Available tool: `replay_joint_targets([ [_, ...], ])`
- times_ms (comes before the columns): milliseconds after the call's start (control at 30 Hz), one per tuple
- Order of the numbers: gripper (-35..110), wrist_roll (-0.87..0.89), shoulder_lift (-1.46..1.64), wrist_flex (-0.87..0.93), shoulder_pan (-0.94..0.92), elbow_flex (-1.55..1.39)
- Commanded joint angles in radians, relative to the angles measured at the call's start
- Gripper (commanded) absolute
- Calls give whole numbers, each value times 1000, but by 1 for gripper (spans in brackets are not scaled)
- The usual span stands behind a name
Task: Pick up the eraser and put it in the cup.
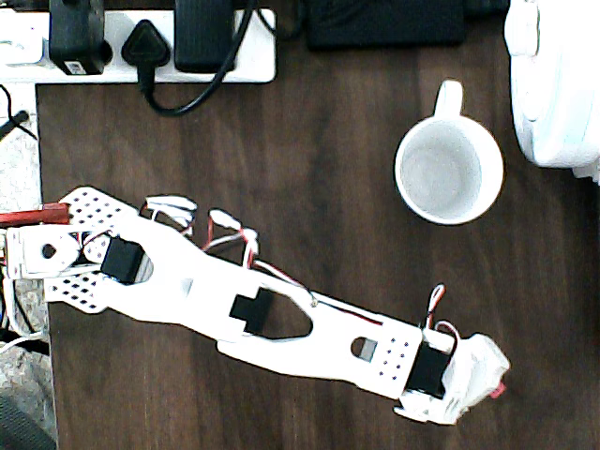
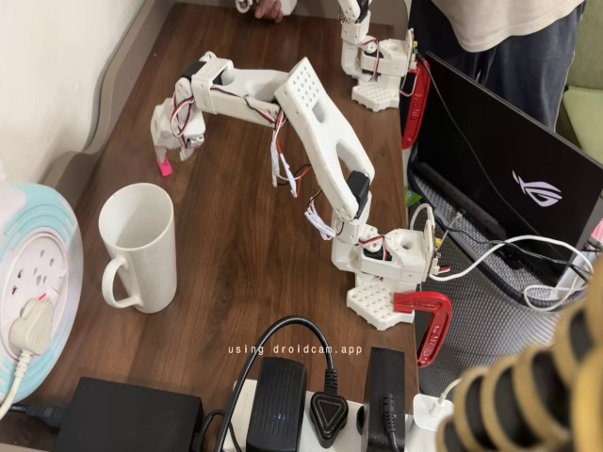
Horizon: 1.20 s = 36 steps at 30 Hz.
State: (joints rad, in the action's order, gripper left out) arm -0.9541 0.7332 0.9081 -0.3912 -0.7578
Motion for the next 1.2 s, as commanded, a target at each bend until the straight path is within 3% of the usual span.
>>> replay_joint_targets([
  [0, 20, -23, 15, 28, -2, 60],
  [467, 19, -120, -77, -6, 41, 158],
  [667, 18, -78, -89, -18, 35, 158],
  [867, 0, -64, -95, -21, 32, 161],
  [1167, 0, -66, -17, 2, 25, 147],
])
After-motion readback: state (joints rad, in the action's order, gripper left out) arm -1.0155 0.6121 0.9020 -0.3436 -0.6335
